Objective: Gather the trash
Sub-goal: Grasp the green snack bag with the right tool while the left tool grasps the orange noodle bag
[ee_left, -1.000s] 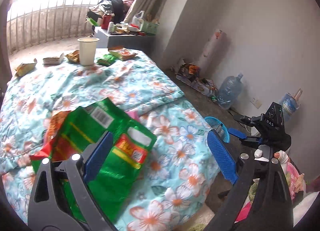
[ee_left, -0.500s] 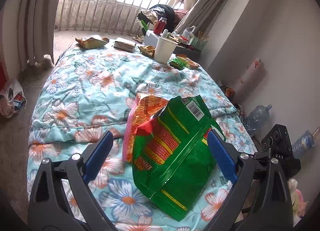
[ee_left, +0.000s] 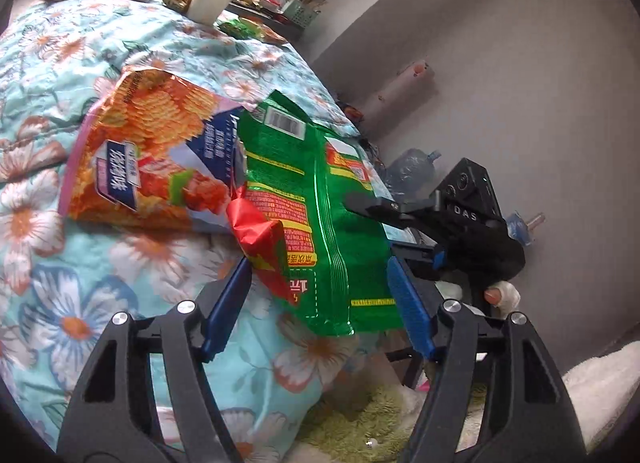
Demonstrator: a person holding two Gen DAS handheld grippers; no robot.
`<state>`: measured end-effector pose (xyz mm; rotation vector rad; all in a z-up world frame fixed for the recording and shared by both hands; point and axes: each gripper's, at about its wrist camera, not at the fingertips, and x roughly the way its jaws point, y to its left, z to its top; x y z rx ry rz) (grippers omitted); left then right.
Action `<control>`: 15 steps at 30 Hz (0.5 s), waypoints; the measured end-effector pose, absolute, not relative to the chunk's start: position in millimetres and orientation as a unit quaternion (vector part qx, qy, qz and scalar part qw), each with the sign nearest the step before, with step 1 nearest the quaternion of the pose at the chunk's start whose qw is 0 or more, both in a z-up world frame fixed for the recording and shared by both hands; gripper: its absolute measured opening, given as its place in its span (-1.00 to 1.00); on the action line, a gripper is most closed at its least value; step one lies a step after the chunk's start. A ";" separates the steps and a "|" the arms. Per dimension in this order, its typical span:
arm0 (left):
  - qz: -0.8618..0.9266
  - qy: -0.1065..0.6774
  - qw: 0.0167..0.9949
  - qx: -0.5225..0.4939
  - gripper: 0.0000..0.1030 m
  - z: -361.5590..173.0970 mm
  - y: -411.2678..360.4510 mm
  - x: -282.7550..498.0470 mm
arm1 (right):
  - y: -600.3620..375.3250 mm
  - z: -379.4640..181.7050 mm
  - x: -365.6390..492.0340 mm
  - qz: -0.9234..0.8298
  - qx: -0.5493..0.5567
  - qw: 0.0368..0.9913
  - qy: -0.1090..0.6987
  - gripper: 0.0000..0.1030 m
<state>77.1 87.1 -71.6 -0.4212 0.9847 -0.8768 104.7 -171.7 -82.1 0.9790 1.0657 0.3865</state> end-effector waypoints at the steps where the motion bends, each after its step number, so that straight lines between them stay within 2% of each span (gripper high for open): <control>1: -0.417 0.455 0.763 -0.192 0.30 -72.1 81.4 72.4 | -171.1 -85.2 105.2 0.174 0.446 0.730 0.488 -0.12; 2: -0.421 0.455 0.762 -0.185 0.30 -71.8 77.3 69.8 | -169.5 -87.9 105.1 0.172 0.447 0.728 0.491 -0.12; 6: -0.396 0.440 0.785 -0.183 0.30 -65.2 90.5 74.8 | -169.6 -92.4 105.7 0.168 0.451 0.725 0.493 -0.59; 10: -0.316 0.438 0.811 -0.223 0.30 -66.1 136.6 98.6 | -189.0 -84.7 98.8 0.151 0.442 0.744 0.477 -0.66; 15: -0.167 0.478 0.831 -0.230 0.30 -93.7 177.1 131.3 | -203.1 -86.5 98.7 0.129 0.439 0.752 0.473 -0.66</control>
